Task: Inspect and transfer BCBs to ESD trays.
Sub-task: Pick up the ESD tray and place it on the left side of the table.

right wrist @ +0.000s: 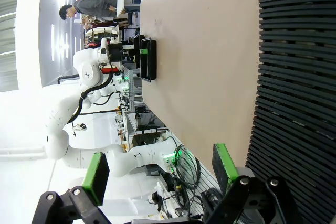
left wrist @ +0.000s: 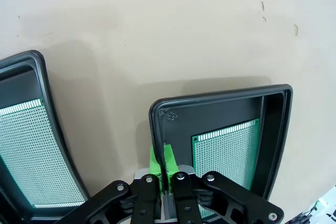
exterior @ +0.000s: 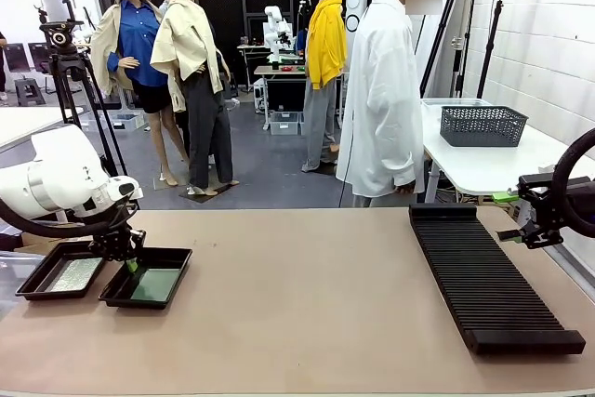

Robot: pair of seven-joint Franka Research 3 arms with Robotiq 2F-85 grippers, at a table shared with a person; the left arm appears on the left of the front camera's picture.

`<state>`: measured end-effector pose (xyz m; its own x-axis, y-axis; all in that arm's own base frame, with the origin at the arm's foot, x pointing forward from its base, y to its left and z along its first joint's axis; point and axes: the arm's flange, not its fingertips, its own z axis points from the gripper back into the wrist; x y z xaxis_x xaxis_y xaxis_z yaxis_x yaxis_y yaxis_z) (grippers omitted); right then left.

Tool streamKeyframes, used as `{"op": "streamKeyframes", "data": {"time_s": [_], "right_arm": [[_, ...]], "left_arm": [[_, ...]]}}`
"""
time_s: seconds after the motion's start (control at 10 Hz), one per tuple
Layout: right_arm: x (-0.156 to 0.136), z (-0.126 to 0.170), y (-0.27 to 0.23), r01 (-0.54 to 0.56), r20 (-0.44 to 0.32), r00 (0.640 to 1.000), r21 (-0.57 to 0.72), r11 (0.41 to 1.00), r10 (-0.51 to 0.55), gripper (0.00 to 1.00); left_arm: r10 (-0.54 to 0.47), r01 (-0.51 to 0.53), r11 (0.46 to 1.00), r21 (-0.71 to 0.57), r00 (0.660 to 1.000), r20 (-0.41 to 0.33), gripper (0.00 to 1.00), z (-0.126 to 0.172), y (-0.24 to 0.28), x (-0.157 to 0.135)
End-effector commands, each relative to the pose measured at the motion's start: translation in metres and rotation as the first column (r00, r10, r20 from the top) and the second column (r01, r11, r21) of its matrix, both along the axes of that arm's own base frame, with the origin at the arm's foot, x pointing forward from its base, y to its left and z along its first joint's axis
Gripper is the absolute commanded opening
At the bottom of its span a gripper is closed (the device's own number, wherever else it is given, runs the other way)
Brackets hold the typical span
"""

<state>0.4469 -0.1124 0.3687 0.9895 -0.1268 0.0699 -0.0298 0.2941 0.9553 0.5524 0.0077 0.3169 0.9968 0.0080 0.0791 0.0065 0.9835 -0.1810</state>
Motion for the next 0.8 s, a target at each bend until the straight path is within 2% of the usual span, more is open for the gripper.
{"op": "streamKeyframes", "data": {"time_s": [0.0,0.7], "right_arm": [[-0.002,0.0,0.002,0.007,0.001,1.0,-0.008,1.0,-0.007,1.0],[-0.002,0.0,0.002,0.007,0.001,1.0,-0.008,1.0,-0.007,1.0]], "left_arm": [[-0.015,0.015,1.0,-0.027,1.0,0.026,0.0,0.002,0.007,-0.005],[-0.008,0.012,0.997,-0.075,0.999,0.052,0.0,0.006,0.023,0.001]]}}
